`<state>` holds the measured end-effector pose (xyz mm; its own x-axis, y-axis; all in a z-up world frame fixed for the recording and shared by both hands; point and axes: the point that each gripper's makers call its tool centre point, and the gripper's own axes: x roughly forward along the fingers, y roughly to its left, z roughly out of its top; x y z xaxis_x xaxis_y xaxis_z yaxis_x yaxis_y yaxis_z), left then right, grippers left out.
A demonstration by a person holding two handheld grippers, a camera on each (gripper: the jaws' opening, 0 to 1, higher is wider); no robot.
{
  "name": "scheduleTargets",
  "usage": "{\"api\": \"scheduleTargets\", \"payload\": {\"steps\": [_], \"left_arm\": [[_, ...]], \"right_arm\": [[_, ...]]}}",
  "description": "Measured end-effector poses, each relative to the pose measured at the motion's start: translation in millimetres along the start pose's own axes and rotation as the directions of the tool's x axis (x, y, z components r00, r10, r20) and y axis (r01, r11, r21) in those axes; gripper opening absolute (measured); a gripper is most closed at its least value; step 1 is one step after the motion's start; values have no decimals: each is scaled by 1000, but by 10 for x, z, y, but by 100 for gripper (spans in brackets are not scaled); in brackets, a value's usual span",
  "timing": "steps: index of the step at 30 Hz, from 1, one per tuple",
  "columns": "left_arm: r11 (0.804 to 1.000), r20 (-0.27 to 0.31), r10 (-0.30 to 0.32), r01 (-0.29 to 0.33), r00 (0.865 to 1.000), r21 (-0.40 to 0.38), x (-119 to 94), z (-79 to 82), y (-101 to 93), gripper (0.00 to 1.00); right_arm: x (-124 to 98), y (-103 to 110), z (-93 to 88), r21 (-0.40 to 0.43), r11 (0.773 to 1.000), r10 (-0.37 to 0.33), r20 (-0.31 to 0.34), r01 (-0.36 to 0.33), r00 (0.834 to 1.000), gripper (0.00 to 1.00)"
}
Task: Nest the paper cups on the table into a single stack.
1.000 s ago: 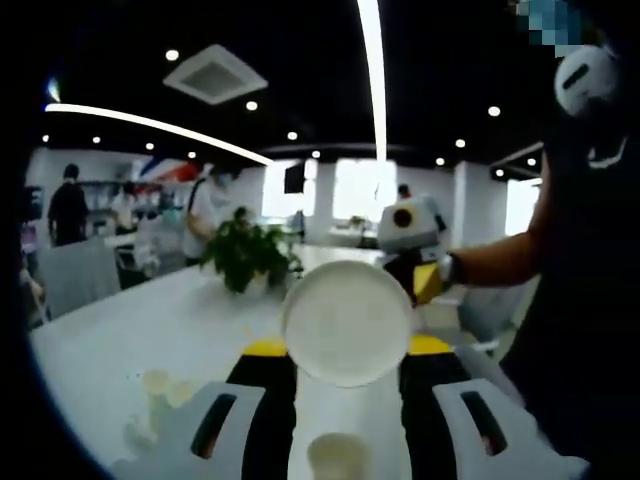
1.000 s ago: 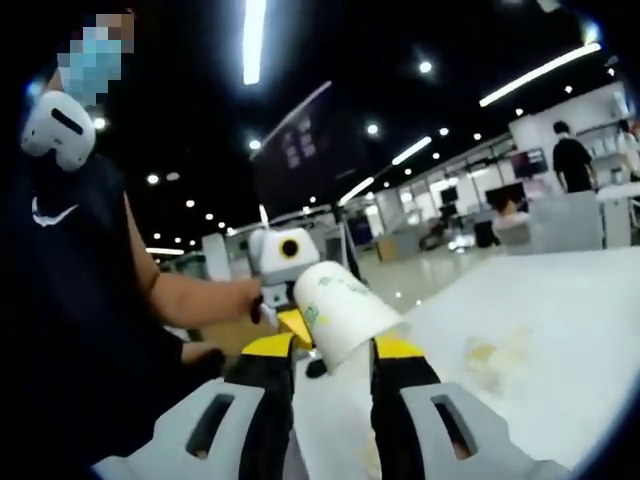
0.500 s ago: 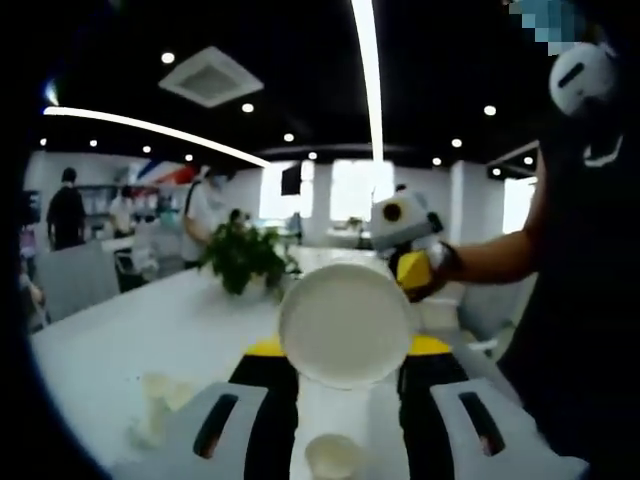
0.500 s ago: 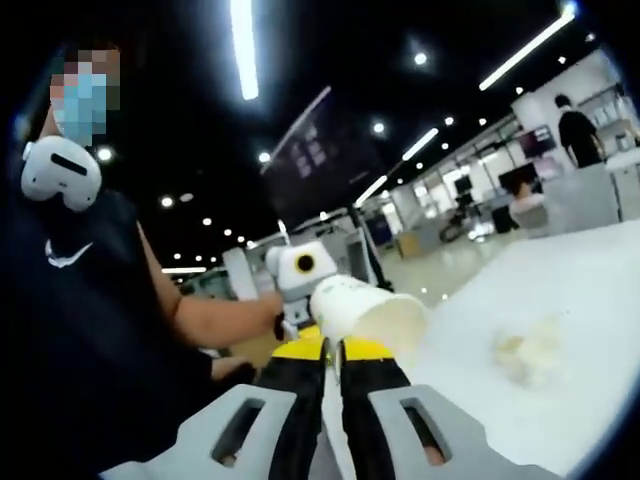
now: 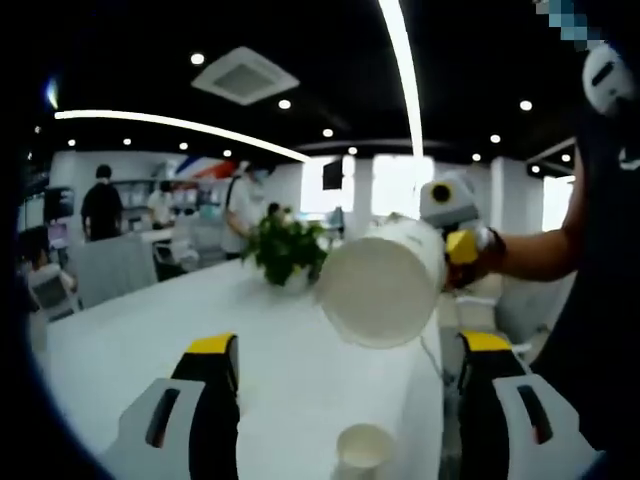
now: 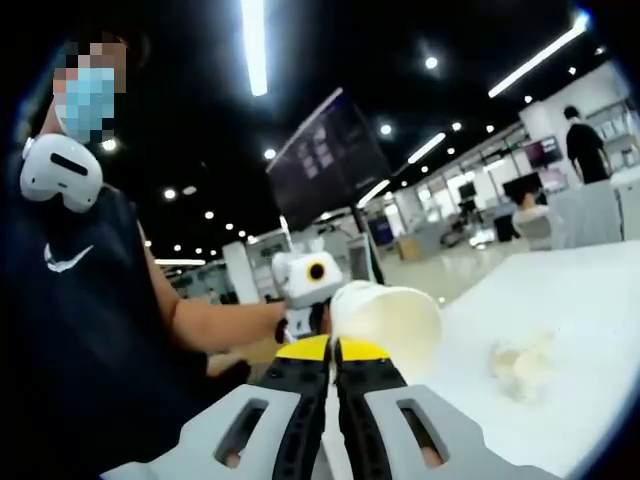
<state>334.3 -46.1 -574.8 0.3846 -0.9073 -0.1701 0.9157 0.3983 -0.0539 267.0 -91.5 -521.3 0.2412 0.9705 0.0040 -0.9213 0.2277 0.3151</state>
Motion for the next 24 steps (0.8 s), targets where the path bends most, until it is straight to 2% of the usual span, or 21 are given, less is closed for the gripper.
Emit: {"api": "scheduleTargets", "payload": {"steps": [1, 3, 7, 10, 12, 16, 19, 21, 22, 23, 24], "left_arm": [[999, -15, 31, -31, 999, 11, -27, -35, 67, 98], [998, -58, 54, -53, 997, 27, -71, -130, 98, 98], [994, -66, 109, -108, 992, 10, -190, -241, 188, 98], [990, -83, 142, -141, 986, 14, -267, -333, 248, 98], [971, -96, 236, -232, 967, 55, -389, -409, 411, 98], [959, -112, 282, -282, 953, 14, -515, -513, 520, 98], [951, -117, 307, -307, 944, 19, -589, -565, 585, 98], [934, -111, 356, -354, 928, 42, -672, -595, 679, 98], [934, -115, 357, -355, 927, 40, -688, -618, 688, 98], [932, -122, 363, -361, 924, 36, -710, -649, 712, 98], [929, -125, 370, -369, 921, 32, -728, -669, 733, 98]], "right_arm": [[-5, -36, 16, -17, 1000, -20, -22, 20, 1000, 0], [-8, -46, 51, -52, 998, -31, -45, 28, 999, 0], [-8, -64, 114, -119, 992, -50, -134, 34, 990, 0], [6, -76, 149, -200, 980, -63, -215, 19, 975, 0], [17, -88, 171, -221, 975, -76, -259, 17, 963, 0], [50, -113, 200, -278, 961, -105, -347, 5, 932, 0], [79, -97, 187, -320, 947, -113, -420, -30, 901, 0], [99, -74, 115, -352, 933, -129, -517, -73, 846, 0], [107, -77, 94, -369, 926, -143, -546, -84, 825, 0], [116, -84, 58, -389, 916, -163, -586, -99, 794, 0], [120, -86, 47, -395, 913, -170, -599, -104, 783, 0]]}}
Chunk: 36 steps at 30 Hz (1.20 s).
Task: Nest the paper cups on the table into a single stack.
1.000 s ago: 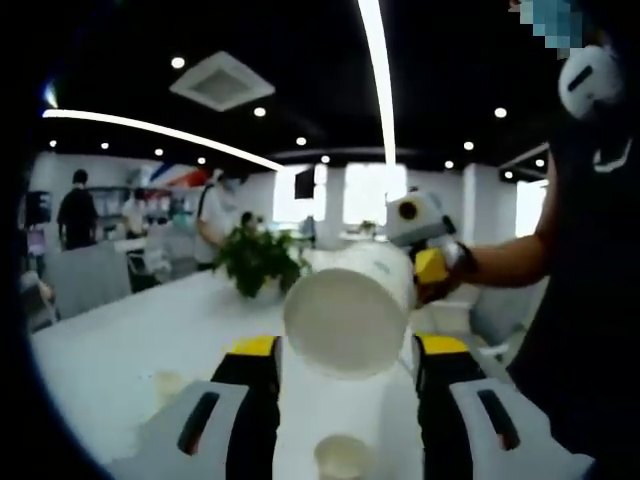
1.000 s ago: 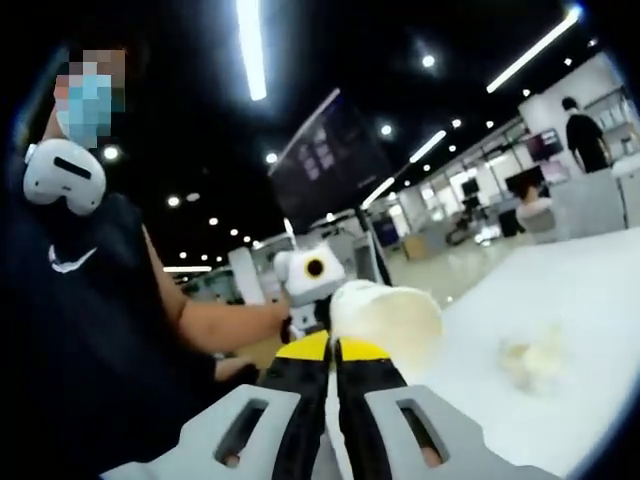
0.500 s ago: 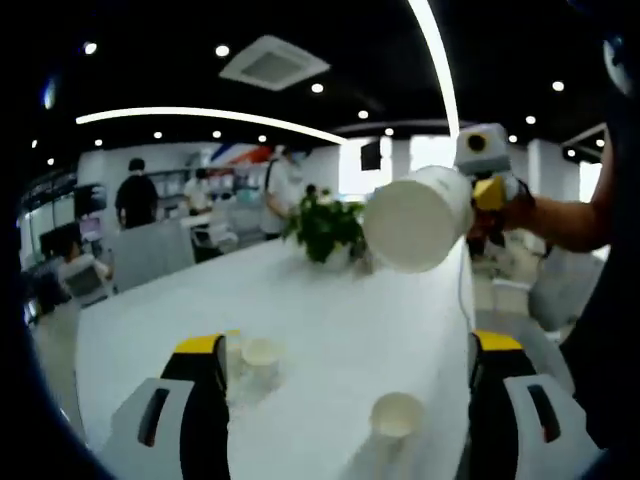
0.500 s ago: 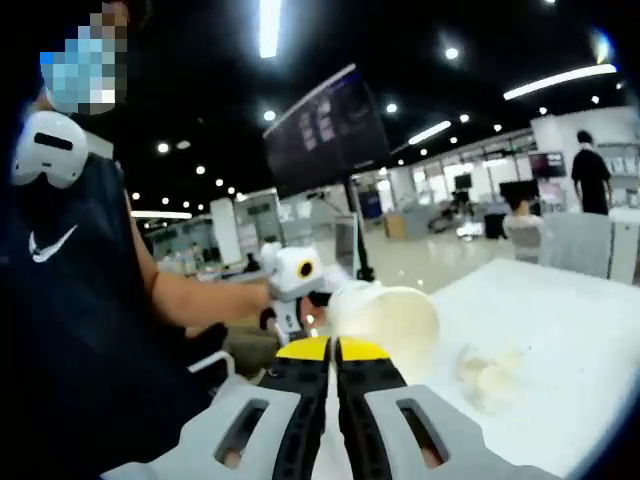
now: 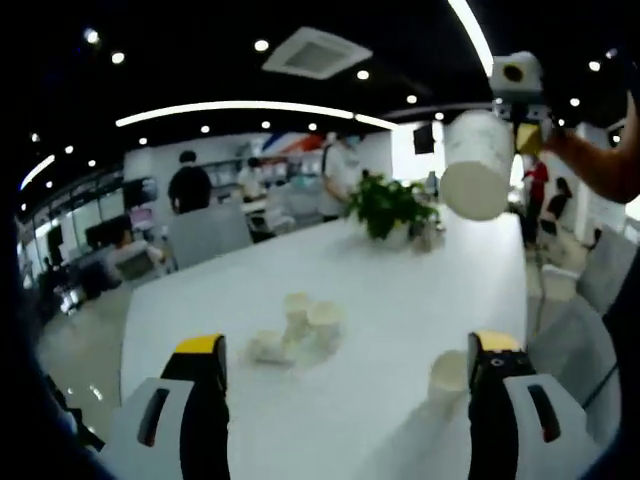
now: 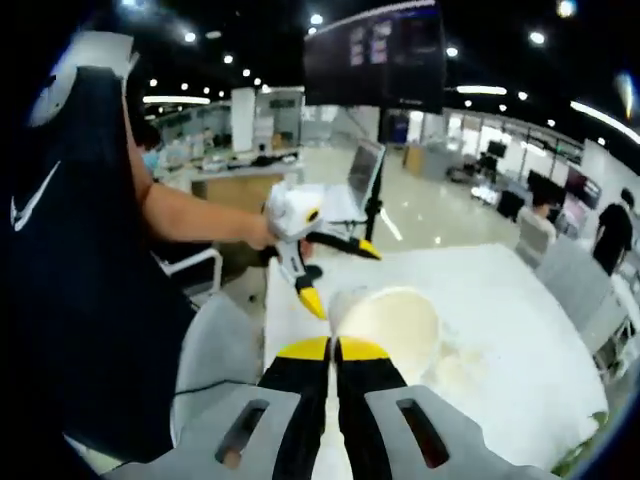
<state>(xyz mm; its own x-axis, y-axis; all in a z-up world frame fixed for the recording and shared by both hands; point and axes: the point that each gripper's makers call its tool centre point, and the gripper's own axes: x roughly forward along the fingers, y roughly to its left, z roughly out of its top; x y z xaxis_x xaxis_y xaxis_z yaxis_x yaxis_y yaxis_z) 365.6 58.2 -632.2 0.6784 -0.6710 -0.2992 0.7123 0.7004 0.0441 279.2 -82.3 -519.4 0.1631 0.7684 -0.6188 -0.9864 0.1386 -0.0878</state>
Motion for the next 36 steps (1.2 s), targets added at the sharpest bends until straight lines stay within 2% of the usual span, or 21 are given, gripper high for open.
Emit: {"api": "scheduleTargets", "payload": {"steps": [1, 2, 5, 7, 9, 11, 13, 14, 15, 18, 19, 23, 25, 36], "left_arm": [[1000, -3, 8, -8, 1000, -2, -6, -27, 27, 98], [1000, -5, 12, -12, 1000, 0, -10, -46, 43, 98], [1000, -11, 21, -21, 1000, 8, -25, -88, 61, 98], [999, -20, 32, -32, 999, 9, -34, -125, 86, 98], [999, -21, 35, -35, 999, 1, -44, -148, 97, 98], [999, -21, 41, -41, 999, -11, -56, -172, 111, 98], [999, -25, 39, -39, 999, -16, -71, -210, 116, 98], [999, -29, 36, -36, 999, -24, -80, -228, 107, 98], [999, -31, 35, -36, 999, -24, -87, -238, 105, 98], [999, -45, 40, -41, 998, -17, -111, -279, 115, 98], [999, -48, 43, -43, 998, -13, -118, -289, 122, 98], [999, -50, 50, -51, 998, -16, -139, -325, 147, 98], [999, -49, 52, -52, 997, -16, -146, -330, 144, 98], [998, -49, 62, -63, 997, -26, -158, -349, 150, 98]], "right_arm": [[37, 2, -15, -29, 1000, -2, -57, 0, 998, 0], [55, 0, -26, -43, 999, -4, -87, 0, 996, 0], [97, -4, -93, -81, 997, -9, -193, -7, 981, 0], [129, -6, -122, -93, 995, -5, -261, -20, 965, 0], [142, 8, -155, -79, 996, 11, -336, -40, 942, 0], [136, -30, -179, -131, 990, -11, -407, -47, 914, 0], [143, -51, -170, -136, 990, -20, -455, -48, 890, 0], [151, -54, -158, -139, 989, -21, -468, -50, 884, 0], [140, -37, -172, -120, 991, -12, -503, -56, 864, 0], [156, -43, -160, -139, 988, -18, -542, -69, 840, 0], [155, -37, -174, -134, 989, -19, -567, -69, 824, 0], [166, -23, -223, -147, 985, -24, -631, -89, 776, 0], [173, 0, -231, -148, 984, -20, -646, -100, 763, 0], [250, -21, -288, -162, 982, -43, -677, -92, 734, 0]]}}
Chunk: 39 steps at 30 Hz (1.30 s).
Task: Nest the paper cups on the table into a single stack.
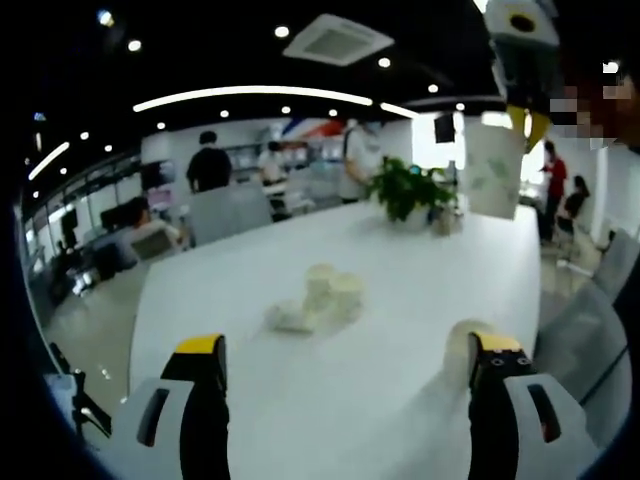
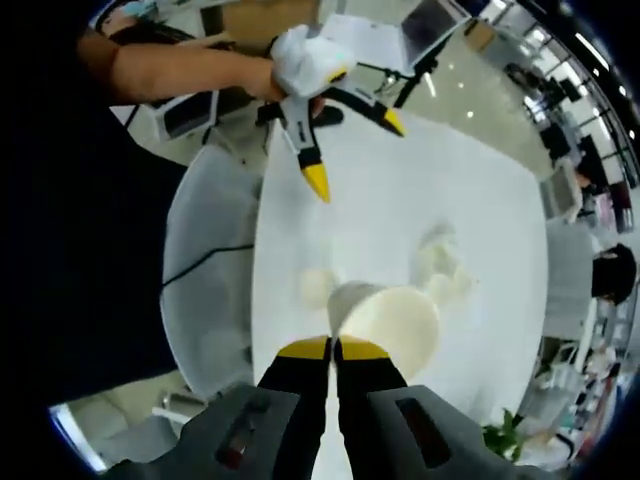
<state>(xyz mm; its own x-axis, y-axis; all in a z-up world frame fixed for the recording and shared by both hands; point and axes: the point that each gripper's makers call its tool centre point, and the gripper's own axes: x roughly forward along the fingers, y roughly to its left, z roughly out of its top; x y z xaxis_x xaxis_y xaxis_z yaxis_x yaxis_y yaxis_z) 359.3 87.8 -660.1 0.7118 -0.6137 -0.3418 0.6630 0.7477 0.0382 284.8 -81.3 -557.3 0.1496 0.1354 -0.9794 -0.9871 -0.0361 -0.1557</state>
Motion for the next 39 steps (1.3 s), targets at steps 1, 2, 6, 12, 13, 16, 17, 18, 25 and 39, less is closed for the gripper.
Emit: {"api": "scheduleTargets", "payload": {"steps": [1, 2, 6, 12, 13, 16, 17, 18, 25, 39], "left_arm": [[1000, -1, 1, -1, 1000, 2, 0, -4, 2, 98], [1000, -5, 2, -2, 1000, 4, -3, -10, -4, 98], [1000, 5, -5, 5, 1000, 1, 10, -27, -34, 98], [1000, 1, -2, 2, 1000, -2, 27, -55, -65, 98], [1000, 0, -1, 1, 1000, -1, 28, -58, -65, 98], [1000, 0, 3, -3, 1000, -8, 34, -74, -60, 98], [1000, 0, 4, -4, 1000, -11, 37, -78, -59, 98], [1000, 0, 3, -3, 1000, -19, 42, -85, -60, 98], [1000, -14, 1, -1, 1000, -20, 58, -128, -84, 98], [1000, -50, -4, 3, 999, -5, 89, -254, -168, 98]], "right_arm": [[20, 4, -3, -3, 1000, 1, -2, -1, 1000, 0], [26, 0, 3, 1, 1000, 0, 2, 0, 1000, 0], [129, 7, -13, 24, 1000, -2, 6, 2, 1000, 0], [320, 66, -67, 55, 998, 21, 2, -21, 1000, 0], [337, 75, -69, 57, 998, 22, 3, -22, 1000, 0], [397, 92, -86, 70, 997, 27, 3, -28, 1000, 0], [413, 96, -88, 73, 997, 28, 3, -28, 1000, 0], [440, 98, -99, 76, 997, 28, 1, -28, 1000, 0], [576, 116, -113, 96, 995, 34, 1, -34, 999, 0], [898, 207, -104, 122, 991, 50, -1, -49, 999, 0]]}}
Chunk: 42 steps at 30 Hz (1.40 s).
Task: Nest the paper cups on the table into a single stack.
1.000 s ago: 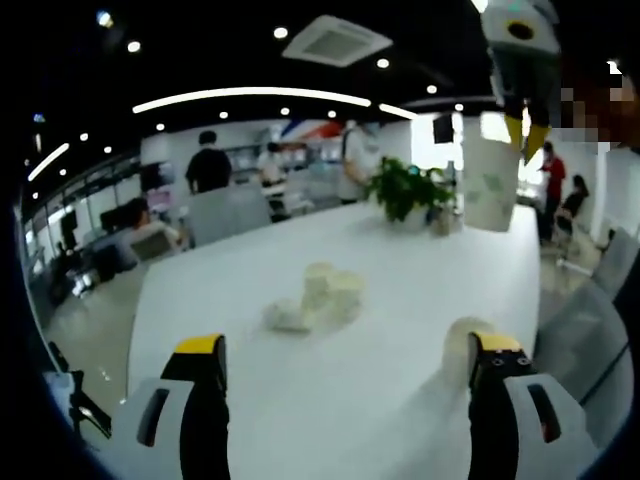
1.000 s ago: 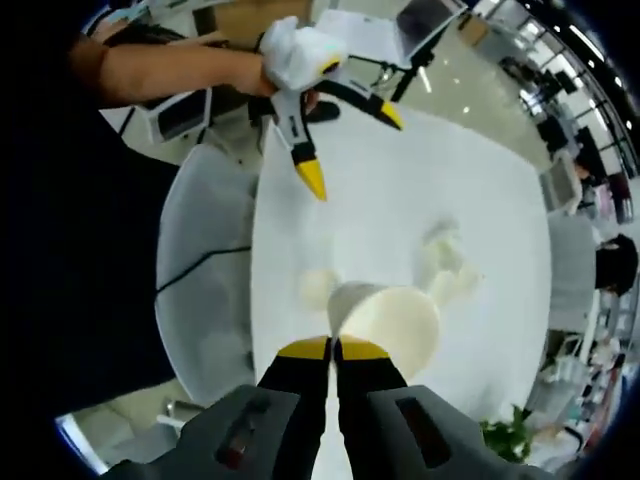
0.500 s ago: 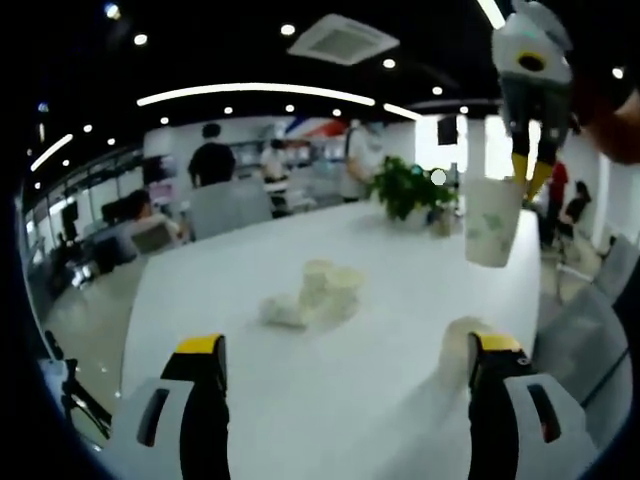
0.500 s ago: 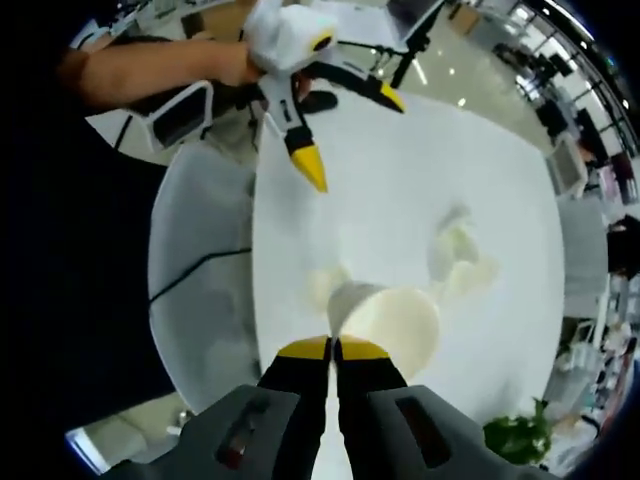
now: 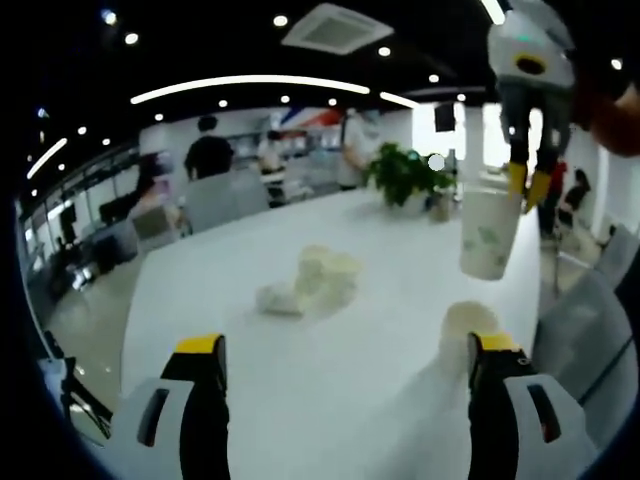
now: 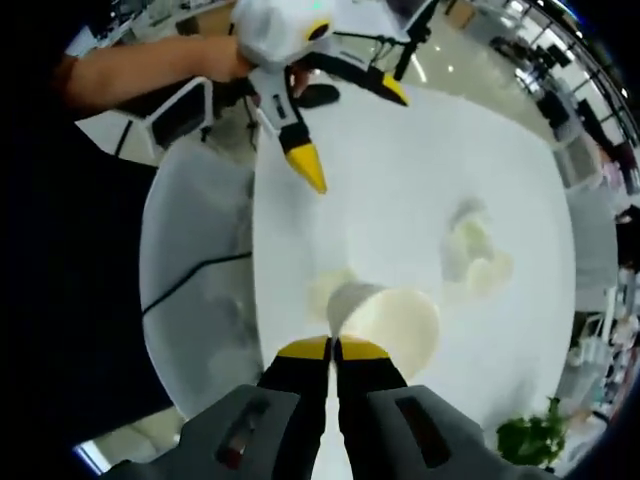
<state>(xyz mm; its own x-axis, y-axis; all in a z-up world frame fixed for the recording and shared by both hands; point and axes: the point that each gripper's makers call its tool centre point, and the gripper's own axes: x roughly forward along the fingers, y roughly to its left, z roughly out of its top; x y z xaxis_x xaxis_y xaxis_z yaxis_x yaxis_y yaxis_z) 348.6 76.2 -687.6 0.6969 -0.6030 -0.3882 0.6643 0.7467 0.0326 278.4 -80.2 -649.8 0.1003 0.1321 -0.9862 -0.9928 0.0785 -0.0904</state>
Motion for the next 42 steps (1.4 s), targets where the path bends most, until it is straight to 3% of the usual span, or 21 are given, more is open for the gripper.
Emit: {"api": "scheduleTargets", "payload": {"steps": [42], "left_arm": [[1000, -8, 20, -20, 1000, -16, 5, -77, 5, 98]], "right_arm": [[730, 143, -71, 96, 994, 48, -11, -46, 999, 0]]}}
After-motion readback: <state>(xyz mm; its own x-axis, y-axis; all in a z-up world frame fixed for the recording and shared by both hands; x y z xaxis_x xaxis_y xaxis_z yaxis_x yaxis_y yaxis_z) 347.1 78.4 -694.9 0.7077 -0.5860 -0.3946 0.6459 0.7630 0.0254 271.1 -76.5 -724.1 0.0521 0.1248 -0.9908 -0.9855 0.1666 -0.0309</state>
